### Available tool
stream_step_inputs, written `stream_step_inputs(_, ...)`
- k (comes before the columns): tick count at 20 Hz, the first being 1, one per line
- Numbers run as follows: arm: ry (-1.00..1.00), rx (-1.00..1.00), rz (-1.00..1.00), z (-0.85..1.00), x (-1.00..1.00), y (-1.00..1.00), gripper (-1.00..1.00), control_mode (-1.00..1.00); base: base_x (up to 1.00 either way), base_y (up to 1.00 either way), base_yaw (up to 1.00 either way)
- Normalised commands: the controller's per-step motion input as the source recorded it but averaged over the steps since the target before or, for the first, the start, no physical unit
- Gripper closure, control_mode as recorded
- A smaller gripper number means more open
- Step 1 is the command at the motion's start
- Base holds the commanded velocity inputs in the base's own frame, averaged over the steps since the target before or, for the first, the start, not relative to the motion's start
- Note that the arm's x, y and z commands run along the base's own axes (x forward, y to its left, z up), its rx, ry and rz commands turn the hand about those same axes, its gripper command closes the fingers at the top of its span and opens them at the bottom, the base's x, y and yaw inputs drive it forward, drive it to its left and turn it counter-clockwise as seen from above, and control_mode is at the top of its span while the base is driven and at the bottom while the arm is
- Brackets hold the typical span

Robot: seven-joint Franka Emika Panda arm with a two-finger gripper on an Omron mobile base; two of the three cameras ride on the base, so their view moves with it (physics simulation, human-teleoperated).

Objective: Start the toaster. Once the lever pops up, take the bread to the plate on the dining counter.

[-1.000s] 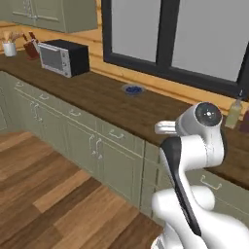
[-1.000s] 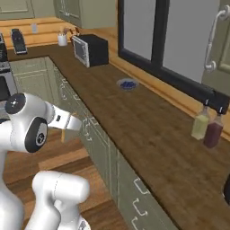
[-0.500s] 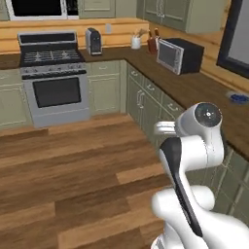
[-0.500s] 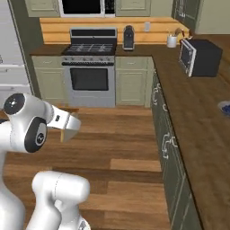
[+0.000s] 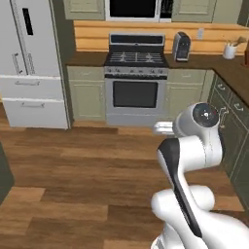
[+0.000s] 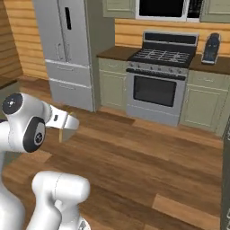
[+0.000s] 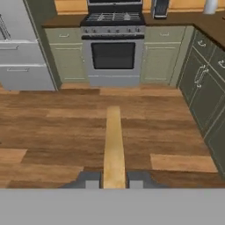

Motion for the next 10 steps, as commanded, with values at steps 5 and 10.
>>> stream_step_inputs(5,0.00,0.00,0.00,0.00,0.00,0.00,1.00,1.00,1.00,0.05,0.53)
stream_step_inputs(10,0.00,0.00,0.00,0.00,0.00,0.00,1.00,1.00,1.00,0.00,0.52)
